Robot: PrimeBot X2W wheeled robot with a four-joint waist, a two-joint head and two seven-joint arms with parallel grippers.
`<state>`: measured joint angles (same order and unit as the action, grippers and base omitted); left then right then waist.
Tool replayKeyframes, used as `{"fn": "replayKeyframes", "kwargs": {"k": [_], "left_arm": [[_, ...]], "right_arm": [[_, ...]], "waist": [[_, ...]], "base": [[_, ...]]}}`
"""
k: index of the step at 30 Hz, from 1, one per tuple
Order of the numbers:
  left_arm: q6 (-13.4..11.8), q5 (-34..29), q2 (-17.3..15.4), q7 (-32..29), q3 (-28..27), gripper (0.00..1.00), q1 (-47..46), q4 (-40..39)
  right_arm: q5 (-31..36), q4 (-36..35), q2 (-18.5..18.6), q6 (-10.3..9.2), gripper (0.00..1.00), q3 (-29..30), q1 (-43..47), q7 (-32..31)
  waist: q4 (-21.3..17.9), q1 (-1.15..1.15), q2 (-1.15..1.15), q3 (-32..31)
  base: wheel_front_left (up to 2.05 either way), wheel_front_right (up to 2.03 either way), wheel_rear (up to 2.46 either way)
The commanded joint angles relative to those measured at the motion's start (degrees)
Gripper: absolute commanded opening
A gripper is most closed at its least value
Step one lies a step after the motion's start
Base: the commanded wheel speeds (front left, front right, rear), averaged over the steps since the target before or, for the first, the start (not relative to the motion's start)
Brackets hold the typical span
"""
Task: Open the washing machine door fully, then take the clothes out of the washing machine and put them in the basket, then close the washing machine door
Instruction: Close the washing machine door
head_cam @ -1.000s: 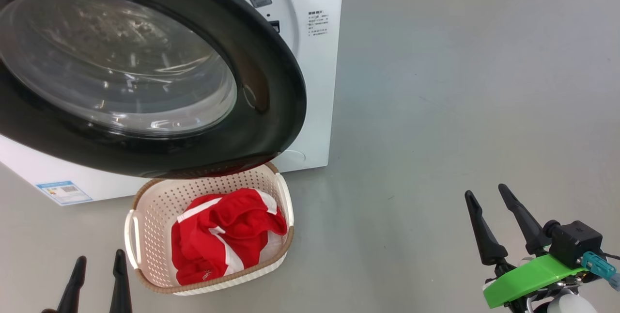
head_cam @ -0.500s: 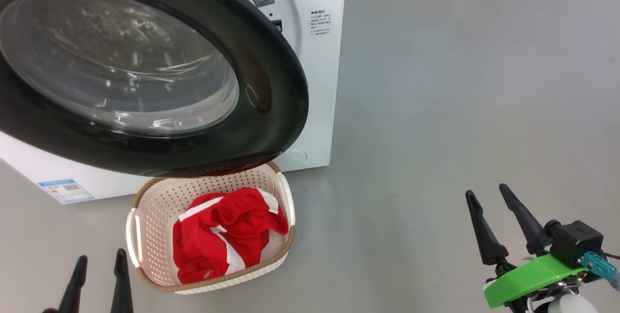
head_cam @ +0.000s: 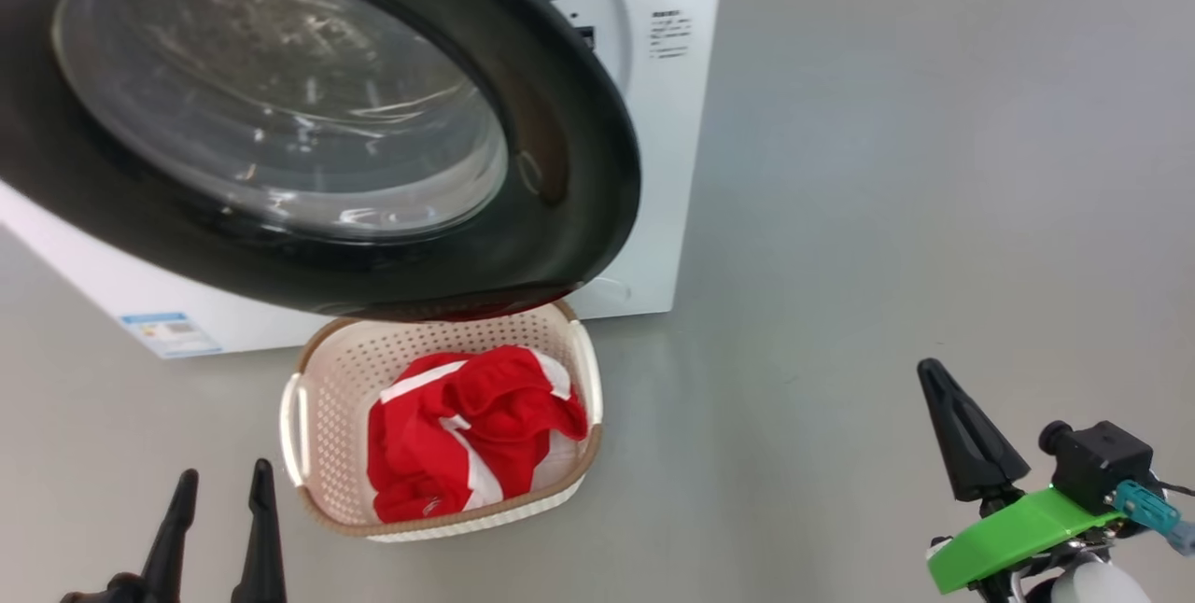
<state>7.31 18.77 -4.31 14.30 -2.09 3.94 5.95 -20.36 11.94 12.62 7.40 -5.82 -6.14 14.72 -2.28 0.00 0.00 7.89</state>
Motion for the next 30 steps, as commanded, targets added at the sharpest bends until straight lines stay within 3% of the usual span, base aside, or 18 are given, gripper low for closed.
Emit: {"fn": "replayKeyframes", "kwargs": {"k": [1, 17, 30], "left_arm": [[0.18, -0.57, -0.36, 0.7, -1.81, 1.0, -2.09, -1.5], [0.18, -0.73, 1.3, 0.7, 2.38, 1.0, -4.35, -2.09], [0.18, 0.88, 1.42, 0.7, 5.7, 1.0, -8.72, -2.32]], "right_arm": [[-0.34, -1.47, 0.7, 0.09, 0.0, -1.65, -1.67, 0.28], [-1.93, 2.79, 0.26, 0.09, 0.0, -11.02, -14.68, 0.28], [-4.13, 10.19, 0.62, 0.09, 0.0, -13.7, -27.42, 0.28]], "waist": [[1.34, 0.0, 0.0, 0.44], [12.22, 0.0, 0.0, 2.94], [15.79, 0.0, 0.0, 8.45]], "base": [[0.0, 0.0, 0.0], [0.0, 0.0, 0.0], [0.0, 0.0, 0.0]]}}
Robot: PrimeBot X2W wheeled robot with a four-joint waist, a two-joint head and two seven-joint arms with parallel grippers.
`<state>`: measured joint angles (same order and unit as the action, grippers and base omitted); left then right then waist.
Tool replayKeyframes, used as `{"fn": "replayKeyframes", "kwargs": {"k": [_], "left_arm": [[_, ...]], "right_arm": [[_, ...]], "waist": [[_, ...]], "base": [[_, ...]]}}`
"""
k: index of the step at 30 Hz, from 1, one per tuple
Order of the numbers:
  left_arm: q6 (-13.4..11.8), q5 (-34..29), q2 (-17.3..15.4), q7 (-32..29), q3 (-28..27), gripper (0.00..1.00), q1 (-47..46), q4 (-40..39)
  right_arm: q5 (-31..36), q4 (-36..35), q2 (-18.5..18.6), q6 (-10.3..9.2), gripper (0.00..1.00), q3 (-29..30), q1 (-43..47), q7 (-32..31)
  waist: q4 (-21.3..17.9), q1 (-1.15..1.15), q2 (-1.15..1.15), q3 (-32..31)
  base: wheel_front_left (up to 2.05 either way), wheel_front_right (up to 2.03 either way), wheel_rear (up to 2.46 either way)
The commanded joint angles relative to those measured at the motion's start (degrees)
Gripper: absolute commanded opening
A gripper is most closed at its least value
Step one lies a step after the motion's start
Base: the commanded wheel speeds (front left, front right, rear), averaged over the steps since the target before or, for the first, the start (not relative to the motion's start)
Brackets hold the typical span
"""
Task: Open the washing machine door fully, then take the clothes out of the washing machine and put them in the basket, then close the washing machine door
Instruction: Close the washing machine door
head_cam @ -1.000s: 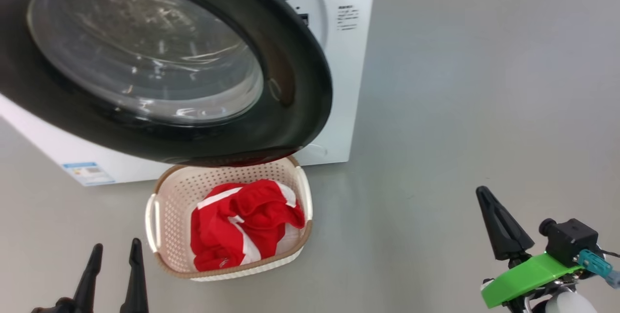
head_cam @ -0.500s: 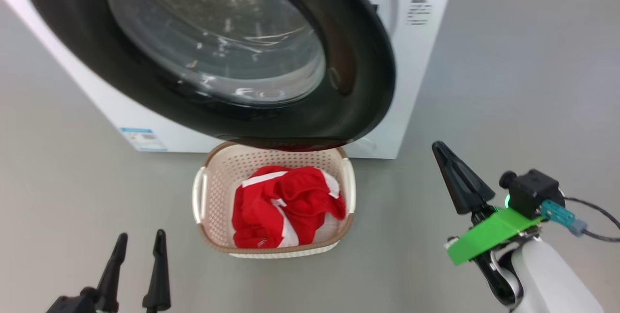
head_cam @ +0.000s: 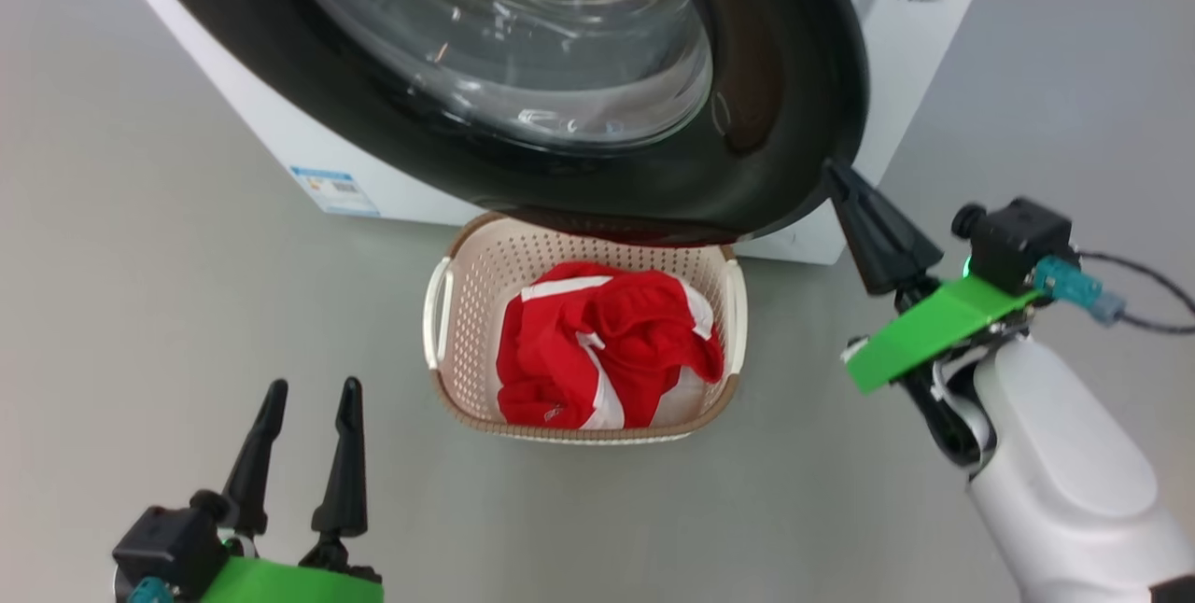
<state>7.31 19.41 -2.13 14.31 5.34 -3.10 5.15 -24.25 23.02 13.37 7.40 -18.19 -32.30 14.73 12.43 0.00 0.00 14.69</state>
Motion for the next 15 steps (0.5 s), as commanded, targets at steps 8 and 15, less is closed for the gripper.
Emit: {"fn": "replayKeyframes", "kwargs": {"k": [8, 15], "left_arm": [[0.18, -0.25, -0.76, 0.69, 0.07, 1.0, -4.19, -1.68], [0.18, -0.05, -0.76, 0.69, 0.8, 1.0, -5.87, -2.27]], "right_arm": [[-1.16, 2.56, 0.06, 0.09, 0.0, -1.64, -6.58, 0.27], [-1.56, 3.57, 0.41, 0.09, 0.0, 0.09, -10.34, 0.27]], "waist": [[1.71, 0.0, 0.0, 4.05], [1.94, 0.0, 0.0, 6.28]], "base": [[0.0, 0.0, 0.0], [0.0, 0.0, 0.0]]}}
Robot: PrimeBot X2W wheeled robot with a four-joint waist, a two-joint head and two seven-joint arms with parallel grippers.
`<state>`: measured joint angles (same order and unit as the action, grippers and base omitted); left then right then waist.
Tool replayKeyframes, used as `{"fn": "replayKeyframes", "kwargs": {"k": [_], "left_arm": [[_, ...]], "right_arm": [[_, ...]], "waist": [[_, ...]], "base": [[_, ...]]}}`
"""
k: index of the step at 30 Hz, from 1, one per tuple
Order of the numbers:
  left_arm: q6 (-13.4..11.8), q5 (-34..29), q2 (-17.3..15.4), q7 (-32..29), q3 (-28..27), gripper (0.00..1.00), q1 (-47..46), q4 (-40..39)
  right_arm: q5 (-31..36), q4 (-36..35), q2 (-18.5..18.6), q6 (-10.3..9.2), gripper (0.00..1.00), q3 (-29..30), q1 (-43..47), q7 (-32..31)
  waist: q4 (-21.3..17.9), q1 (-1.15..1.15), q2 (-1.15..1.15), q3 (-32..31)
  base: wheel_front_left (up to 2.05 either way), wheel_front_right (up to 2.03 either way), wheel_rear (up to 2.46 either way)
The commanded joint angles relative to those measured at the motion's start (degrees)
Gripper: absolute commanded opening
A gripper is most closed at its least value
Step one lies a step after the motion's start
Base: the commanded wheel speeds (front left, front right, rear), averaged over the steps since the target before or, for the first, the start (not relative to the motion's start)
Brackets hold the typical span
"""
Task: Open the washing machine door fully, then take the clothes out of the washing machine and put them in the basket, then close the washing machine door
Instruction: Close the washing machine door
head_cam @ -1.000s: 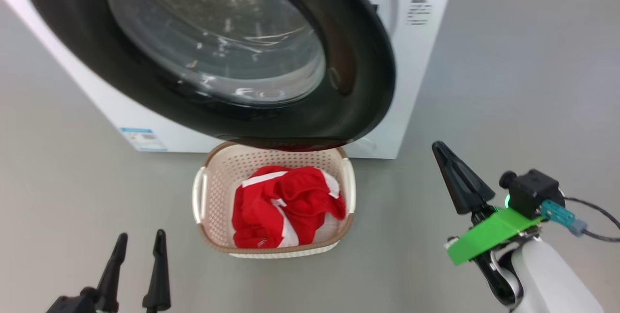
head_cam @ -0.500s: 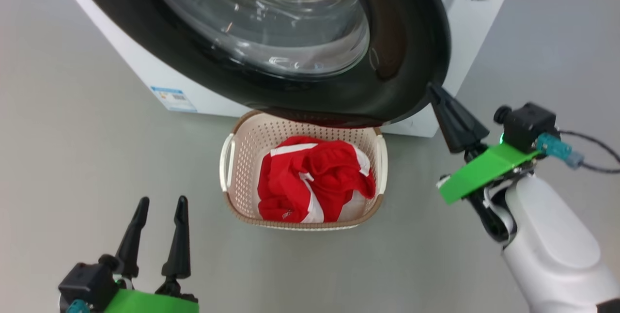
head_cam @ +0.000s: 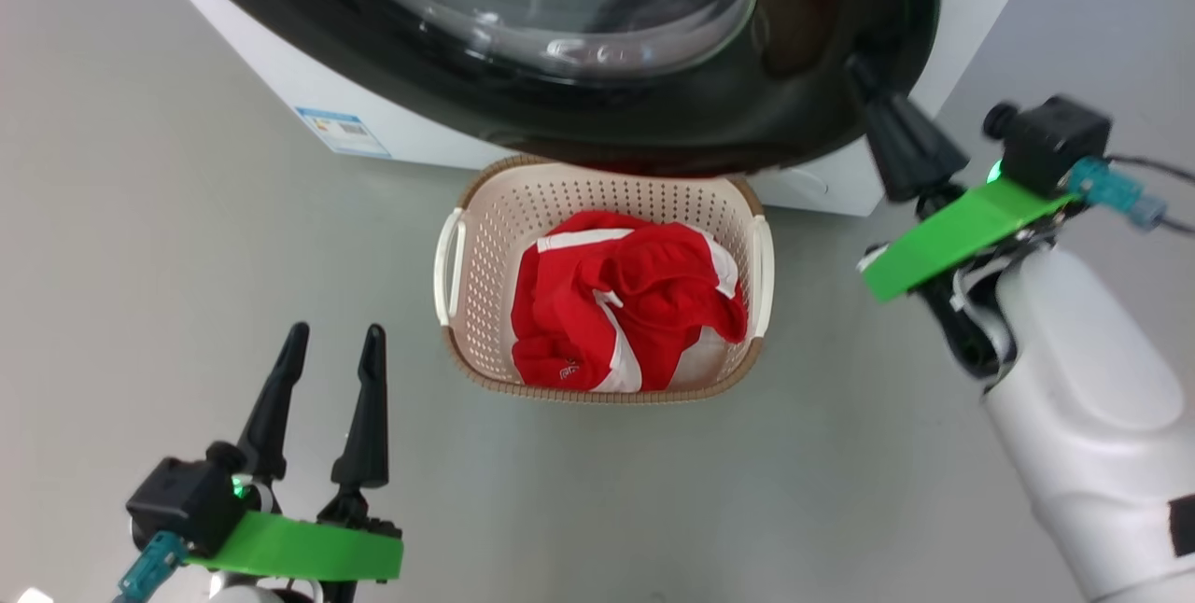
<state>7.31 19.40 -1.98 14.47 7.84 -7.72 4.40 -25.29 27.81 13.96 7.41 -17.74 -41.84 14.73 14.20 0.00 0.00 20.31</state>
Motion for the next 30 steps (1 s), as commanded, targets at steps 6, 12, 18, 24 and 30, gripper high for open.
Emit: {"fn": "replayKeyframes", "kwargs": {"k": [6, 12, 18, 24, 30], "left_arm": [[0.18, 0.32, -0.9, 0.52, -1.01, 1.0, -2.81, -1.89], [0.18, 0.55, -0.9, 0.52, -0.19, 1.0, -3.9, -2.2], [0.18, 0.66, -0.9, 0.52, 0.25, 1.0, -4.76, -2.44], [0.18, 0.65, -0.9, 0.52, 0.4, 1.0, -5.08, -2.43], [0.18, 0.79, -0.9, 0.52, 0.33, 1.0, -4.73, -1.63]], "right_arm": [[-0.53, -0.94, 0.56, 0.08, 0.0, 2.27, -4.02, 0.27], [-0.42, -0.62, 1.36, 0.08, 0.0, 3.06, -6.31, 0.27], [-0.27, -0.6, 1.67, 0.08, 0.0, 4.8, -8.33, 0.27], [0.54, -1.09, 1.2, 0.08, 0.0, 6.08, -9.05, 0.27], [0.94, -1.56, 0.81, 0.08, 0.0, 4.58, -6.18, 0.27]], "waist": [[0.69, 0.0, 0.0, 2.55], [1.26, 0.0, 0.0, 4.05], [1.8, 0.0, 0.0, 5.17], [2.1, 0.0, 0.0, 5.37], [1.92, 0.0, 0.0, 3.98]], "base": [[0.0, 0.0, 0.0], [0.0, 0.0, 0.0], [0.0, 0.0, 0.0], [0.0, 0.0, 0.0], [0.0, 0.0, 0.0]]}}
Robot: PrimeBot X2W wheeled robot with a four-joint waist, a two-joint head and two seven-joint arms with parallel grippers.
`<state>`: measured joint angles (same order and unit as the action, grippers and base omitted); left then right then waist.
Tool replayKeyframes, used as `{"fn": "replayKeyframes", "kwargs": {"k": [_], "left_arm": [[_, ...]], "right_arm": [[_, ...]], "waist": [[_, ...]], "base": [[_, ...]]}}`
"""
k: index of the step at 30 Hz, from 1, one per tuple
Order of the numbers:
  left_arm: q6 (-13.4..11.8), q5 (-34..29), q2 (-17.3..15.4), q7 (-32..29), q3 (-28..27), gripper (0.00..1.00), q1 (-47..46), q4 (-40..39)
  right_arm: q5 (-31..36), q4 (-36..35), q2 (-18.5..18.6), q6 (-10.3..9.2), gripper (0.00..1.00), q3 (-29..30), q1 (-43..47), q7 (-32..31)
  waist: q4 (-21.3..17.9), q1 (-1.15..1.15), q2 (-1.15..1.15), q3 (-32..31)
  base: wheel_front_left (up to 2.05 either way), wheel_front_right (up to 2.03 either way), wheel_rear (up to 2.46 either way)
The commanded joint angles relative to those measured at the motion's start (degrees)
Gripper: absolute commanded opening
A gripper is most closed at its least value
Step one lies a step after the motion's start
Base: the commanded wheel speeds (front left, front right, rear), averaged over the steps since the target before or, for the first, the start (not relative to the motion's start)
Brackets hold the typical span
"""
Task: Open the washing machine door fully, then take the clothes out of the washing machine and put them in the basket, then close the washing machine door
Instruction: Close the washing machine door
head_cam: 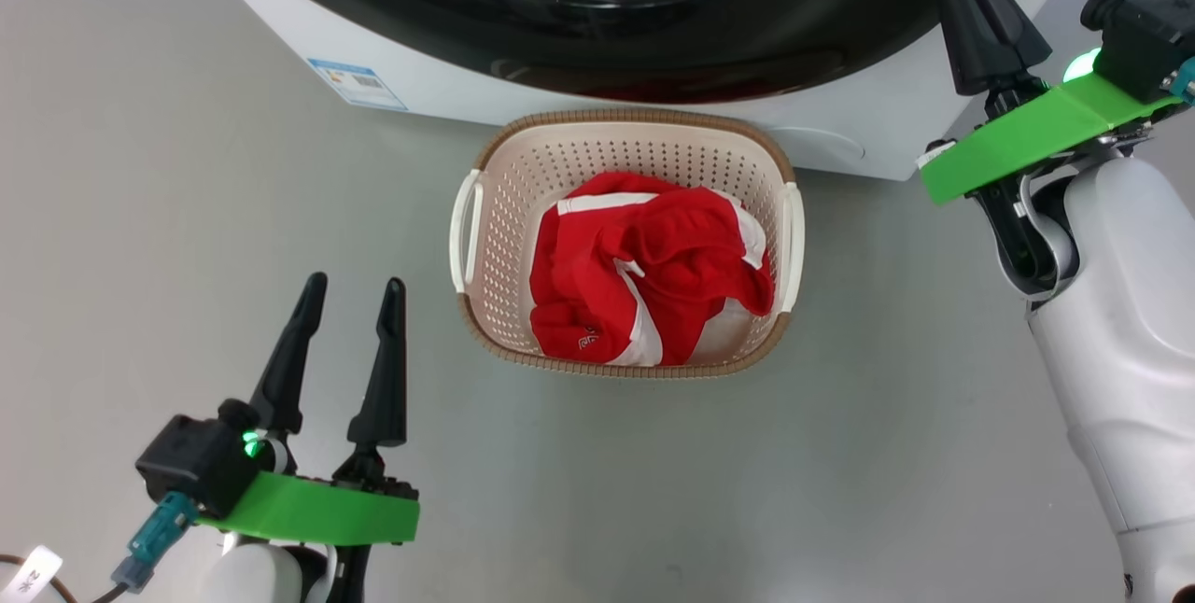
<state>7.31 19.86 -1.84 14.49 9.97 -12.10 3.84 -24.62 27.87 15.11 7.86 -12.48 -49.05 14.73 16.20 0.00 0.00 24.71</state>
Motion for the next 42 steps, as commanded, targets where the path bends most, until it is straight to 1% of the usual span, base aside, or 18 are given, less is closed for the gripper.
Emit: {"fn": "replayKeyframes", "kwargs": {"k": [1, 2, 3, 4, 5, 6, 7, 8, 13, 18, 33, 42], "left_arm": [[0.18, 0.3, -1.04, 0.51, -1.7, 1.0, -0.29, -0.87], [0.18, 0.25, -1.04, 0.51, -1.67, 1.0, -0.25, -0.62], [0.18, 0.2, -1.04, 0.51, -1.7, 1.0, -0.19, -0.35], [0.18, 0.11, -1.04, 0.51, -1.76, 1.0, -0.13, -0.05], [0.18, -0.01, -1.04, 0.51, -1.85, 1.0, -0.06, 0.21], [0.18, -0.16, -1.04, 0.51, -1.96, 1.0, 0.06, 0.43], [0.18, -0.34, -1.04, 0.51, -2.08, 1.0, 0.18, 0.65], [0.18, -0.53, -1.04, 0.51, -2.21, 1.0, 0.33, 0.86], [0.18, -1.21, -1.17, 0.51, -2.67, 1.0, 1.02, 1.65], [0.18, -1.34, -2.11, 0.51, -3.0, 1.0, 1.98, 3.01], [0.18, 0.18, -4.98, 0.51, -5.9, 1.0, 5.65, 6.2], [0.18, -0.53, -5.81, 0.51, -8.0, 1.0, 7.77, 6.2]], "right_arm": [[0.26, -1.6, -0.31, -0.37, 0.0, -0.89, 1.8, 0.27], [0.25, -1.59, -0.28, -0.37, 0.0, -1.09, 2.61, 0.27], [0.26, -1.61, -0.22, -0.37, 0.07, -1.32, 3.46, 0.27], [0.24, -1.68, -0.14, -0.37, 0.3, -1.46, 4.34, 0.27], [0.2, -1.78, -0.08, -0.37, 0.44, -1.55, 5.22, 0.27], [0.14, -1.86, 0.02, -0.37, 0.65, -1.68, 6.13, 0.27], [0.09, -1.97, 0.13, -0.37, 0.98, -1.78, 7.04, 0.27], [-0.05, -2.11, 0.19, -0.37, 1.0, -1.84, 7.99, 0.27], [-0.28, -2.7, 0.64, -0.37, 1.0, -2.52, 11.69, 0.27], [-0.61, -3.81, 0.81, -0.37, 1.0, -2.62, 16.05, 0.27], [-0.52, -6.89, -0.07, -0.37, 1.0, 0.81, 29.52, 0.27], [-0.13, -7.83, -0.51, -0.37, 1.0, 2.8, 34.31, 0.27]], "waist": [[-0.15, 0.0, 0.0, -0.77], [-0.23, 0.0, 0.0, -1.16], [-0.31, 0.0, 0.0, -1.57], [-0.41, 0.0, 0.0, -1.99], [-0.53, 0.0, 0.0, -2.39], [-0.68, 0.0, 0.0, -2.81], [-0.84, 0.0, 0.0, -3.22], [-1.01, 0.0, 0.0, -3.68], [-1.94, 0.0, 0.0, -5.38], [-3.55, 0.0, 0.0, -7.5], [-9.6, 0.0, 0.0, -13.55], [-12.75, 0.0, 0.0, -16.06]], "base": [[0.0, 0.0, 0.0], [0.0, 0.0, 0.0], [0.0, 0.0, 0.0], [0.0, 0.0, 0.0], [0.0, 0.0, 0.0], [0.0, 0.0, 0.0], [0.0, 0.0, 0.0], [0.0, 0.0, 0.0], [0.0, 0.0, 0.0], [0.0, 0.0, 0.0], [0.0, 0.0, 0.0], [0.0, 0.0, 0.0]]}}
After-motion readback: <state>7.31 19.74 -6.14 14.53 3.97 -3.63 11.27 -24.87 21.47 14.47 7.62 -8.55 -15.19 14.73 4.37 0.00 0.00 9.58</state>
